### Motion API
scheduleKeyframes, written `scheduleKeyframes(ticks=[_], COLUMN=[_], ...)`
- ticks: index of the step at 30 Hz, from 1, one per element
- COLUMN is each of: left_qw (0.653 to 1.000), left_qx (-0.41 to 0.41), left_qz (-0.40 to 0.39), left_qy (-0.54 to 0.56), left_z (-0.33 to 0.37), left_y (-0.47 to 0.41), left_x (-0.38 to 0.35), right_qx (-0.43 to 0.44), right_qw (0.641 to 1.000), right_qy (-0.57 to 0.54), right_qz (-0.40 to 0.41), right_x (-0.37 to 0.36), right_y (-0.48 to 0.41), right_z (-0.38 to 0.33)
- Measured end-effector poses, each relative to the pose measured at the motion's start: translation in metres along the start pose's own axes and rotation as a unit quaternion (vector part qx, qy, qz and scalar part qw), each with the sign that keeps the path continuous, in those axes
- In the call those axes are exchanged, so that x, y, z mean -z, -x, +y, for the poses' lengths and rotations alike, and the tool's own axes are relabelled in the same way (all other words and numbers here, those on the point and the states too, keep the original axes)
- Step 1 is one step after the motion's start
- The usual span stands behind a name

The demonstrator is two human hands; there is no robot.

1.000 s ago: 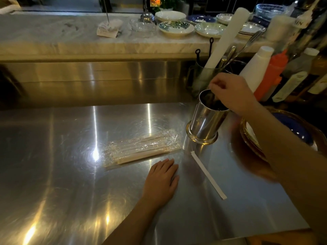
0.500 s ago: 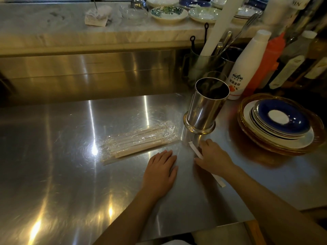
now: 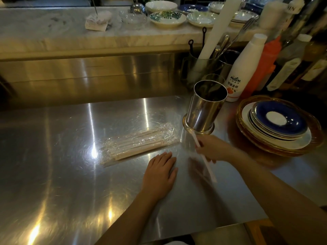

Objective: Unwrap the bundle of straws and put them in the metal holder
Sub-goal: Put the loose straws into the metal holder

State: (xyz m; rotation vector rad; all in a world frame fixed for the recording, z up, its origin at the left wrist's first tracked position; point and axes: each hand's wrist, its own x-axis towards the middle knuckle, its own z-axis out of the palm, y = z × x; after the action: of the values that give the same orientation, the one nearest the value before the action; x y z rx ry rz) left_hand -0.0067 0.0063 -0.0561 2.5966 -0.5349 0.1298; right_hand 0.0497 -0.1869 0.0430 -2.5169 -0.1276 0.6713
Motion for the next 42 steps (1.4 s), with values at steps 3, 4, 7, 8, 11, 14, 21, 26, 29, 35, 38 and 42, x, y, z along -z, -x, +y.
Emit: scheduleKeyframes(ticks=[3,4,7,8,11,14,21,26,29,35,38,42], left_qw=[1.000,1.000,1.000,1.000,1.000,1.000,1.000,1.000,1.000,1.000,1.000,1.000], left_qx=[0.005,0.006,0.007,0.006,0.004,0.003,0.002,0.007,0.010,0.013,0.012,0.010], left_qz=[-0.001,-0.001,-0.002,0.000,0.003,0.001,0.001,0.004,0.005,0.012,0.010,0.002], left_qy=[-0.002,-0.001,0.002,0.002,0.000,0.000,-0.009,-0.013,-0.014,-0.019,-0.012,0.006], left_z=[-0.001,-0.001,-0.001,-0.001,0.000,-0.001,0.001,0.000,0.000,0.000,0.000,0.001], left_y=[0.000,0.000,0.000,0.000,0.000,0.001,-0.002,-0.002,-0.001,-0.001,-0.001,0.002], left_x=[-0.001,-0.001,-0.002,-0.002,-0.001,-0.002,-0.002,-0.003,-0.004,-0.005,-0.005,-0.003], right_qx=[0.047,0.061,0.126,0.148,0.176,0.172,0.049,0.044,0.031,0.035,0.065,0.143], right_qw=[0.995,0.990,0.963,0.948,0.894,0.855,0.952,0.964,0.970,0.970,0.980,0.974], right_qy=[-0.062,-0.084,-0.125,-0.138,-0.168,-0.143,0.115,0.223,0.230,0.237,0.170,0.095], right_qz=[0.068,0.096,0.203,0.246,0.376,0.467,0.281,0.136,0.075,0.038,0.078,0.144], right_x=[0.035,0.047,0.078,0.086,0.107,0.119,0.122,0.134,0.137,0.143,0.152,0.152], right_y=[0.008,0.010,0.019,0.020,0.013,-0.005,-0.054,-0.069,-0.074,-0.071,-0.060,-0.036], right_z=[-0.020,-0.027,-0.044,-0.047,-0.050,-0.046,-0.027,-0.032,-0.030,-0.032,-0.045,-0.073])
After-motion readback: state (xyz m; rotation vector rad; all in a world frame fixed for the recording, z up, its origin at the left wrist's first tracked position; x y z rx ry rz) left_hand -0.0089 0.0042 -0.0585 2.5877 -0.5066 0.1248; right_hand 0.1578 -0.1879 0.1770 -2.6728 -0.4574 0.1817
